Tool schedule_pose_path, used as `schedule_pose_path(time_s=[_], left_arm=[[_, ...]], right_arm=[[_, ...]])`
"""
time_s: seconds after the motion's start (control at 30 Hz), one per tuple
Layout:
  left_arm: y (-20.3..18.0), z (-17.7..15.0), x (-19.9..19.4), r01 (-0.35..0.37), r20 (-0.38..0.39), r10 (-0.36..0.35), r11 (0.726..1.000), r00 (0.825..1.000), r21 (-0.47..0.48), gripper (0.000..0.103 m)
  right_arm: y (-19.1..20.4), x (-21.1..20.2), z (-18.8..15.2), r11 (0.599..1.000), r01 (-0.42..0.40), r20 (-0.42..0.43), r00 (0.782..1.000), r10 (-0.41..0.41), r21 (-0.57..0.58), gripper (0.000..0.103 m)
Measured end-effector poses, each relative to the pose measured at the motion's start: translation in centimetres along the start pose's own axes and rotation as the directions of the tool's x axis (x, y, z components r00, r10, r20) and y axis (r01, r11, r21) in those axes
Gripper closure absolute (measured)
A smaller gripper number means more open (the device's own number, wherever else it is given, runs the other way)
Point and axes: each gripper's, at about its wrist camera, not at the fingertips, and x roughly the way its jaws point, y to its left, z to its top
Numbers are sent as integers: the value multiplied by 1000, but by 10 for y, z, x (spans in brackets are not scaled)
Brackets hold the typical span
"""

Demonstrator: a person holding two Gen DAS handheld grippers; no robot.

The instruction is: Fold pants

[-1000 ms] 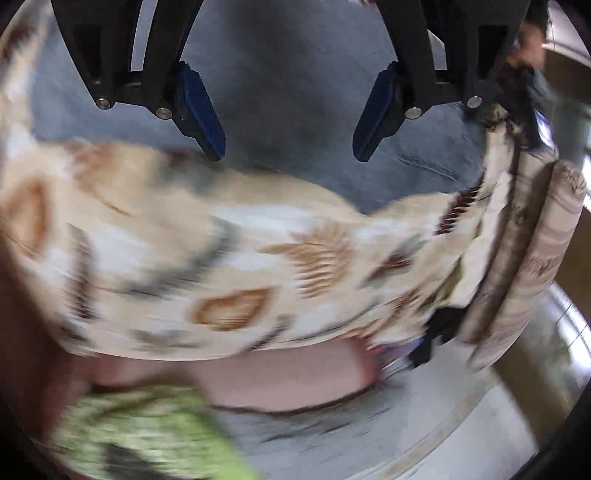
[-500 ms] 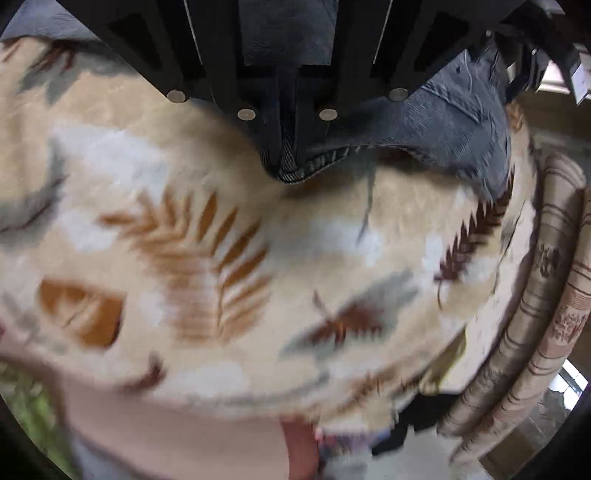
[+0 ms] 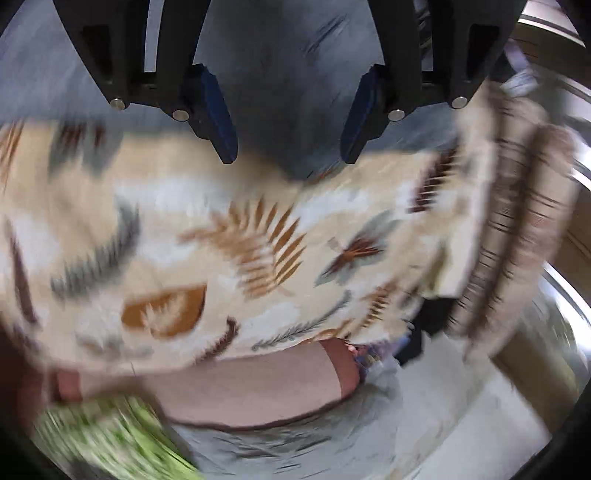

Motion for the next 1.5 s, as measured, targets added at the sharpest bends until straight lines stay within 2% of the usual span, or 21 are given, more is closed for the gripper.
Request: schedule_pose_path(time_s=[0.07, 0.1, 0.13, 0.17, 0.2, 0.3, 0.4, 0.43, 0.5, 0.57, 0.67, 0.87, 0.97, 1.07, 1.13, 1.17, 1.2, 1.27, 1.33, 1.4, 1.5], left_arm=[[-1, 3, 2, 3, -12, -3, 1000, 1000, 10, 2], [1, 5, 3, 14, -25, -14, 1000, 1000, 0, 2], [3, 8, 5, 28, -42, -29, 999, 999, -16, 2], [5, 12, 4, 32, -54, -33, 999, 998, -19, 2], [6, 13, -1, 29, -58, -30, 999, 998, -18, 2], [8, 12, -37, -4, 43, 6, 999, 999, -40, 2], [3, 4, -56, 26, 118, -22, 999, 993, -30, 2], [0, -1, -46, 1, 87, 0, 1000, 996, -14, 2], [-8, -18, -4, -21, -82, 23, 999, 996, 30, 1], [-5, -24, -9, -19, -21, 19, 1000, 1000, 14, 0], [-7, -20, -20, -35, -26, 36, 999, 999, 33, 1], [-14, -14, -56, -15, 127, 10, 999, 992, 37, 1], [-20, -18, -16, -59, -13, 60, 995, 998, 79, 0], [-7, -24, -12, 10, 14, -10, 1000, 1000, 11, 0], [-9, -24, -11, 5, 24, -6, 1000, 1000, 28, 0], [-9, -23, -11, 2, 24, -3, 999, 1000, 32, 0], [-8, -23, -11, 8, 19, -9, 1000, 1000, 30, 0], [-6, -23, -10, 24, 14, -24, 999, 1000, 23, 0], [-2, -22, -9, 25, 15, -25, 999, 1000, 25, 0], [0, -23, -9, 29, 11, -29, 999, 1000, 14, 0], [-3, -22, -15, 25, -1, -25, 1000, 1000, -4, 0]], right_arm=[[-19, 3, -25, 999, 8, -19, 1000, -7, 44, 18], [-39, 18, -40, 994, 75, -81, 994, -69, 73, 13], [-57, 35, -48, 985, 137, -175, 978, -118, 101, 13], [-71, 44, -55, 982, 137, -208, 972, -109, 128, 18], [-68, 29, -55, 988, 101, -132, 988, -85, 119, 19], [-53, 0, -55, 994, 53, -76, 996, -46, 94, 19], [-38, -16, -71, 999, 41, -32, 999, -42, -13, 19], [-41, -12, -78, 999, 50, -54, 997, -51, -20, 19], [-63, 13, -98, 991, 129, -165, 978, -124, 18, 19], [-68, 9, -102, 996, 92, -118, 989, -89, 15, 20], [-62, 3, -88, 991, 132, -135, 983, -127, 32, 20], [4, 23, -25, 998, -19, -80, 997, 15, -53, 20], [26, 55, 6, 997, -71, -101, 993, 68, -22, 20], [34, 98, 26, 992, -126, -146, 982, 124, -2, 20], [15, 152, 27, 997, -31, -254, 966, 47, 67, 19], [7, 160, 27, 995, -46, -236, 970, 65, 88, 19], [4, 155, 29, 993, -70, -179, 980, 87, 98, 19], [8, 140, 28, 992, -63, -195, 977, 83, 105, 19], [11, 112, 20, 996, -67, -154, 985, 76, 61, 19], [8, 74, 1, 995, -98, -113, 989, 99, 12, 19], [-24, 16, -39, 997, -74, -69, 995, 76, 27, 19]])
